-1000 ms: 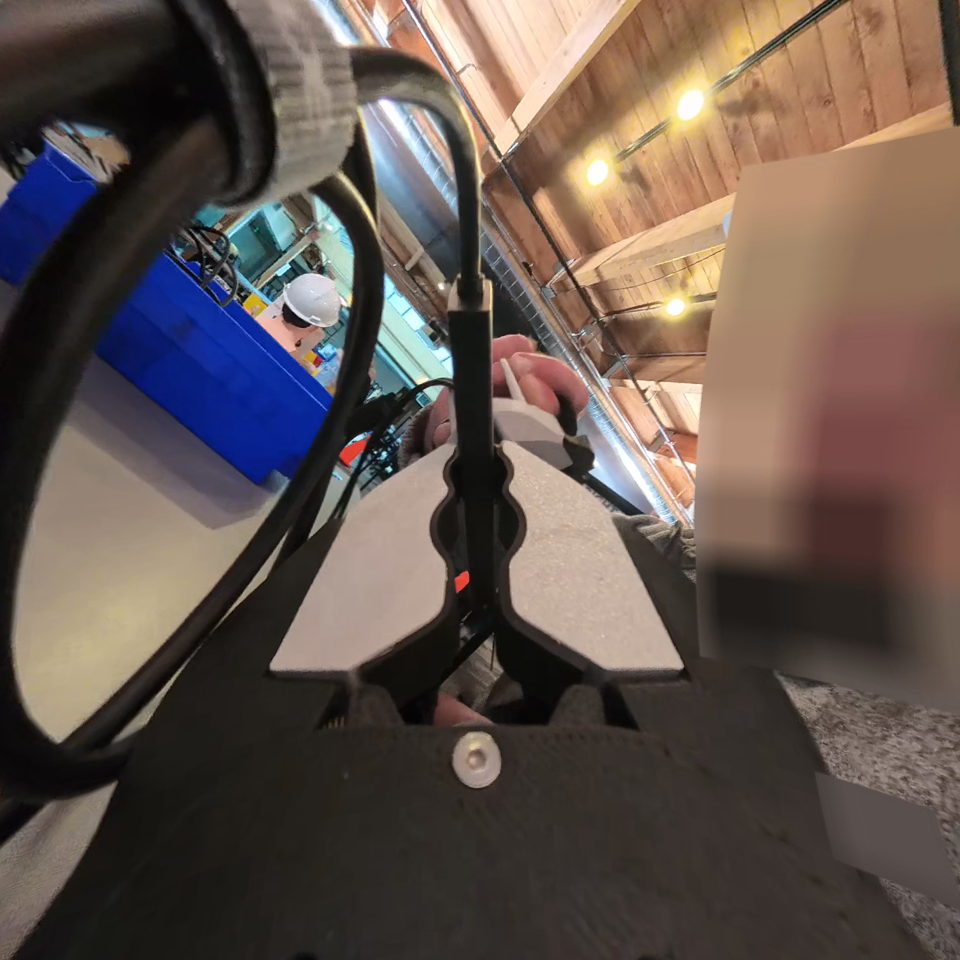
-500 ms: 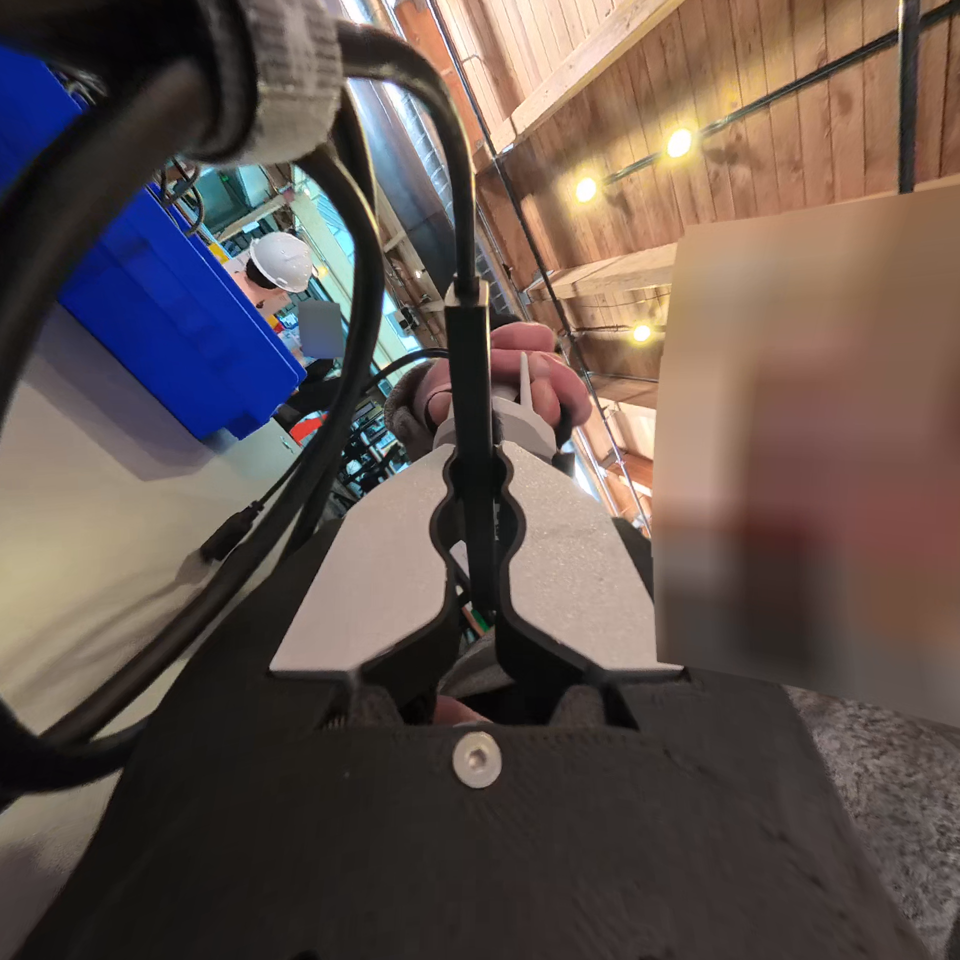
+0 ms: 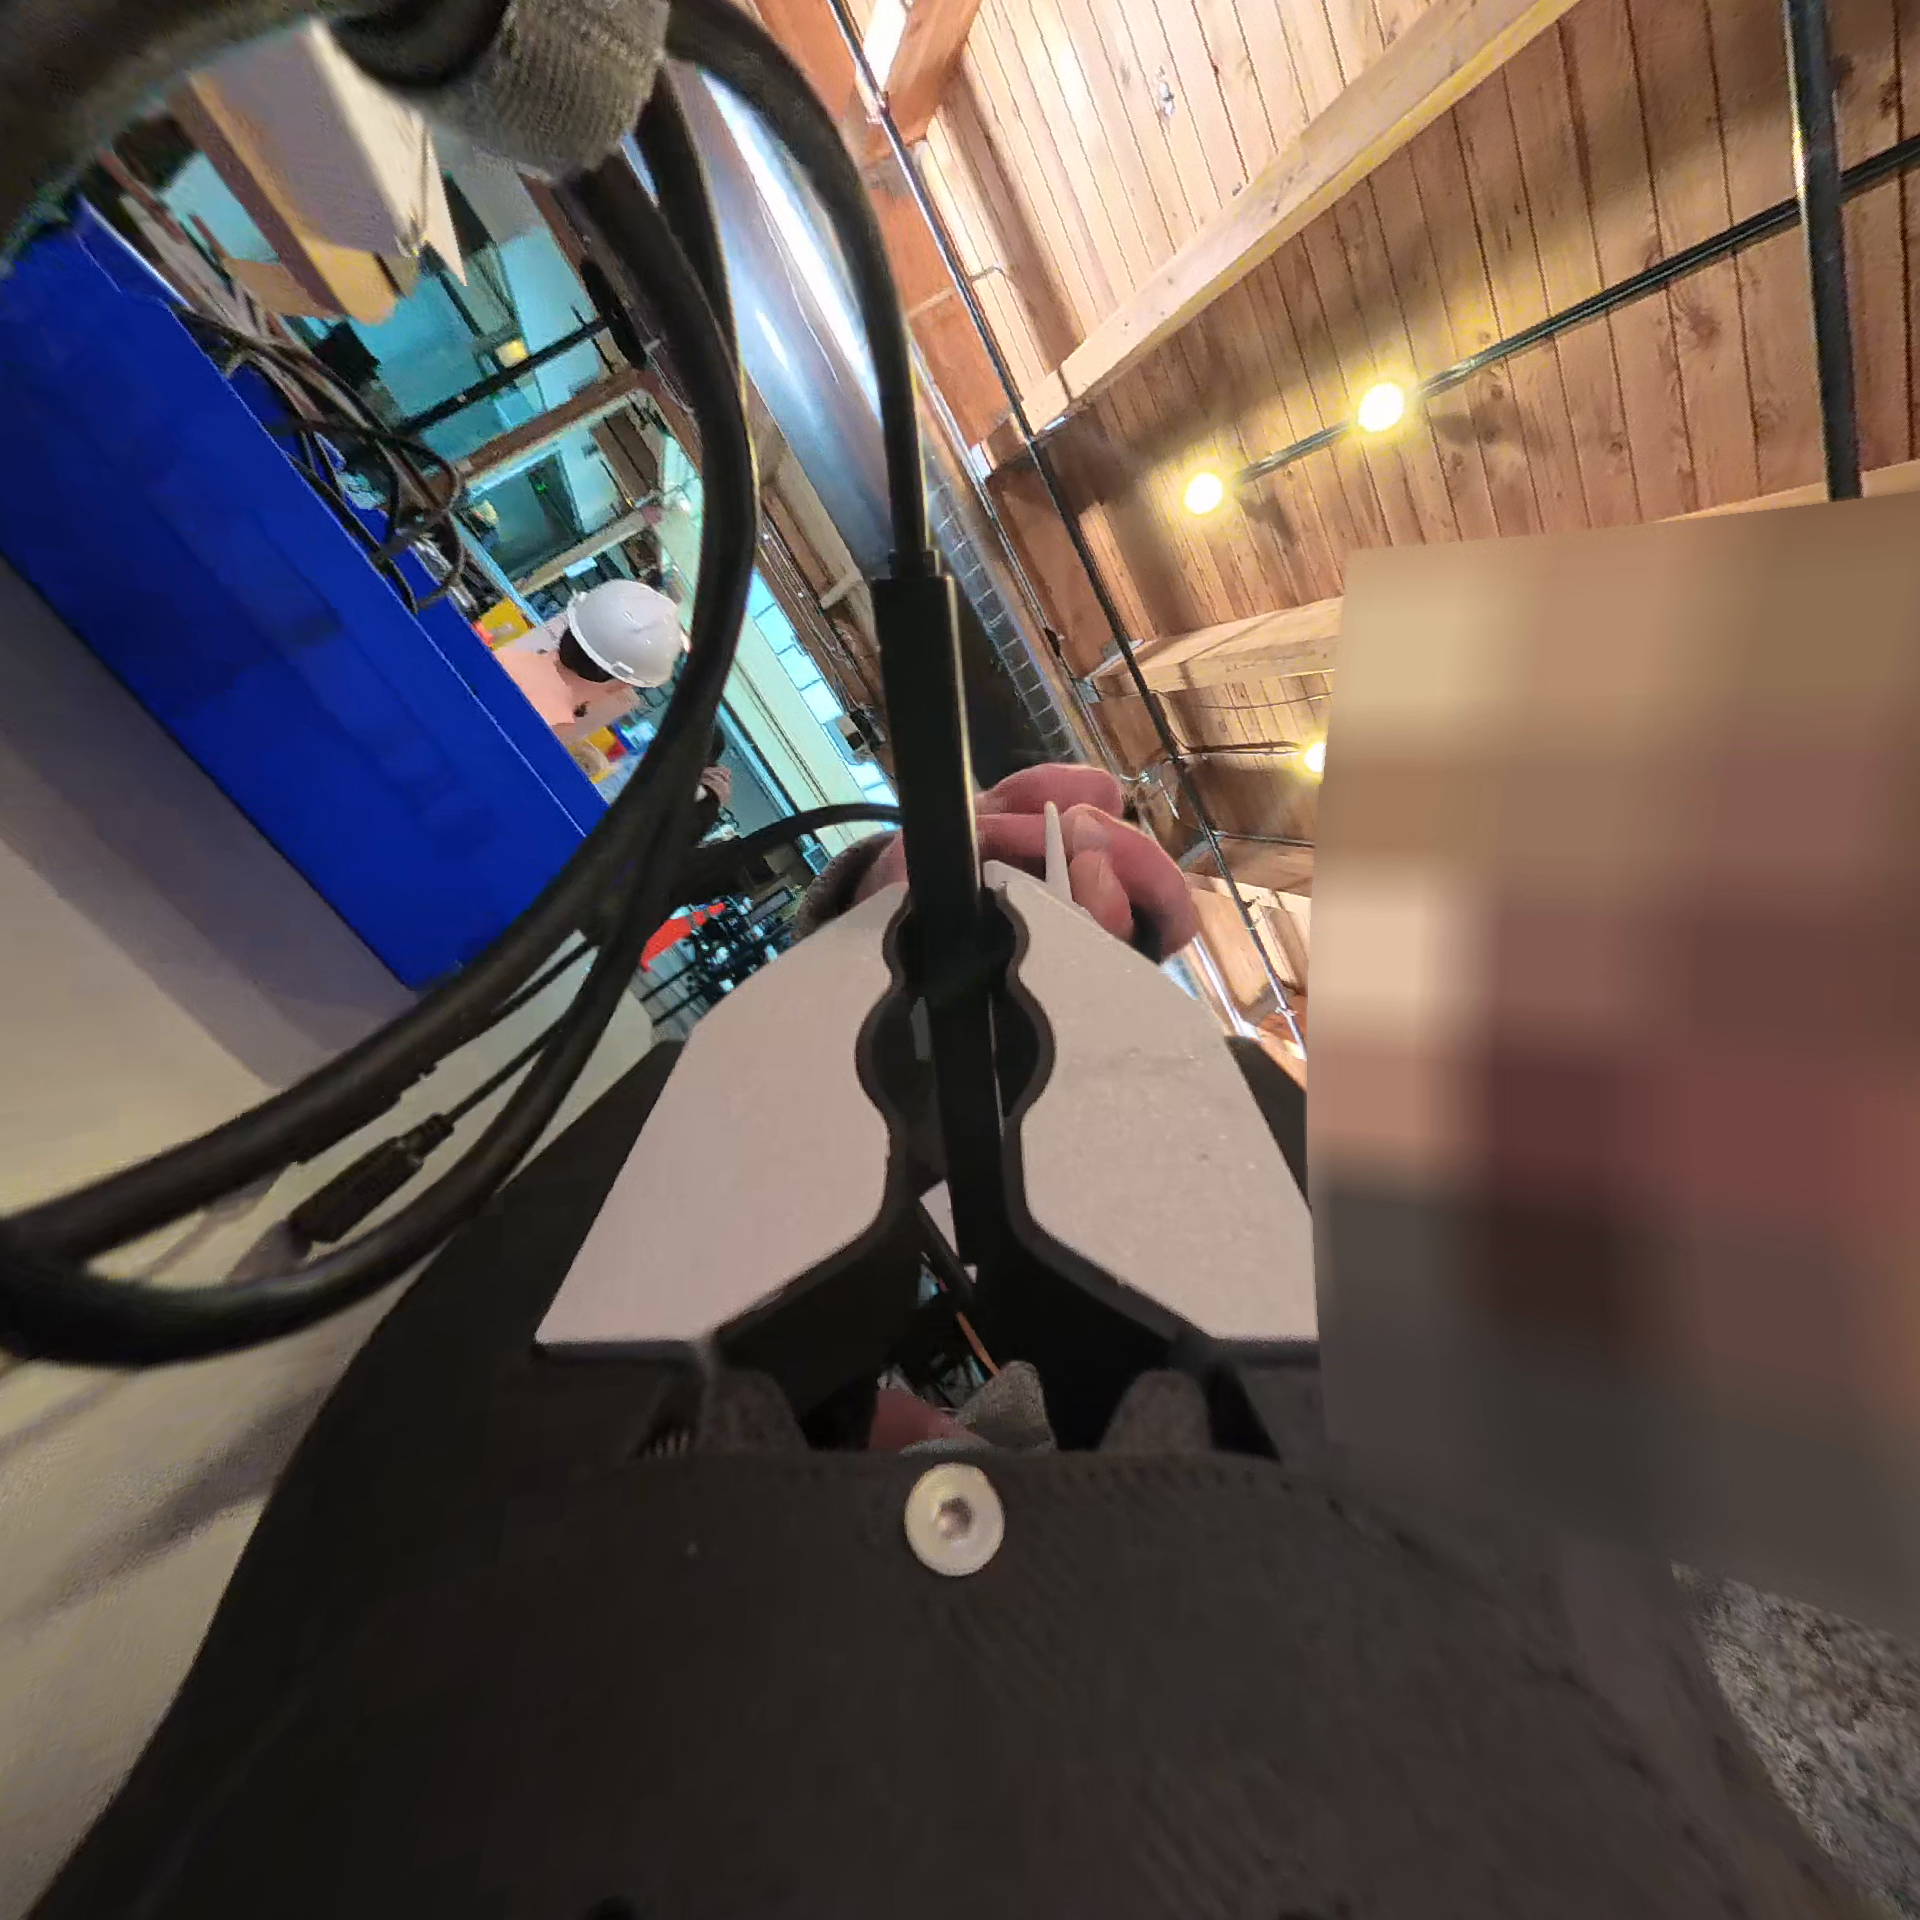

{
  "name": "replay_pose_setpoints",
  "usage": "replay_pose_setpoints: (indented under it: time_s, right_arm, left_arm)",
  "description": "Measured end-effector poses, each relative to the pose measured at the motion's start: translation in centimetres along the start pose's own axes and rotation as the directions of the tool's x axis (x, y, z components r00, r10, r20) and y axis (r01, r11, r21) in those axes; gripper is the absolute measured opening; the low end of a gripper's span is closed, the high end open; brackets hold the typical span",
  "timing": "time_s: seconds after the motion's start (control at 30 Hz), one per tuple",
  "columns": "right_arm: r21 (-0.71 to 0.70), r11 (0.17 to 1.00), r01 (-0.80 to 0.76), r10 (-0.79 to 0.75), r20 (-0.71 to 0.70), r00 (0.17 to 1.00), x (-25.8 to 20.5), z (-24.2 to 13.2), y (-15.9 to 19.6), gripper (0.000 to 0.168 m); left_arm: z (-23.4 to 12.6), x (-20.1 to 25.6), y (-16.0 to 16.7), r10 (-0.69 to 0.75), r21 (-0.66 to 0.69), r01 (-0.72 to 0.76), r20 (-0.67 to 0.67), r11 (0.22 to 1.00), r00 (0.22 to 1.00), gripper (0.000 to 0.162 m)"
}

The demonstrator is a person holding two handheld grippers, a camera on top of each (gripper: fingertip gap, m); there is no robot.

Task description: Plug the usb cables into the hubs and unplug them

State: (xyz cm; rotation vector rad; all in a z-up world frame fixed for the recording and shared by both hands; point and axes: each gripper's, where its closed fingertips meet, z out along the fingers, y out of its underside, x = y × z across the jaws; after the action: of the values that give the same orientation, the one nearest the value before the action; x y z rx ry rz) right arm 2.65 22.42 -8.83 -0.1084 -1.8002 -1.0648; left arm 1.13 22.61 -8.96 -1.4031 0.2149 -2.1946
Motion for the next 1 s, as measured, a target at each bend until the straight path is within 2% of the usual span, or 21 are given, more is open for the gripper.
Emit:
replay_pose_setpoints:
  time_s: [0.03,0.23,0.4,0.6,0.73,1.0]
  right_arm:
    - [-0.008,1.0,0.003,-0.003,0.003,1.0,-0.1,0.1,0.1,0.007]
    - [-0.163,0.979,-0.121,0.125,0.015,0.992,-0.6,0.9,2.6,0.008]
    - [-0.228,0.96,-0.16,0.17,0.024,0.985,-2.2,1.0,3.2,0.007]
    - [-0.267,0.935,-0.234,0.247,0.015,0.969,-3.3,0.9,3.4,0.007]
    - [-0.268,0.922,-0.278,0.294,0.021,0.956,-4.1,0.9,3.0,0.007]
    - [-0.308,0.828,-0.468,0.491,-0.002,0.871,-5.7,1.1,3.6,0.011]
  left_arm:
    - [0.1,-0.1,-0.1,0.001,0.005,-0.001,0.015,1.0,1.0,0.011]
    - [1.5,-0.4,-2.1,0.037,0.127,-0.047,0.085,0.991,0.996,0.012]
    - [2.2,-1.7,-2.3,0.037,0.135,-0.057,0.147,0.989,0.988,0.011]
    - [2.9,-2.9,-2.8,0.008,0.248,-0.05,0.166,0.968,0.986,0.012]
    - [3.1,-3.9,-3.0,0.019,0.24,-0.067,0.195,0.969,0.981,0.012]
    - [3.9,-5.3,-3.1,0.107,0.155,-0.15,0.258,0.976,0.96,0.011]
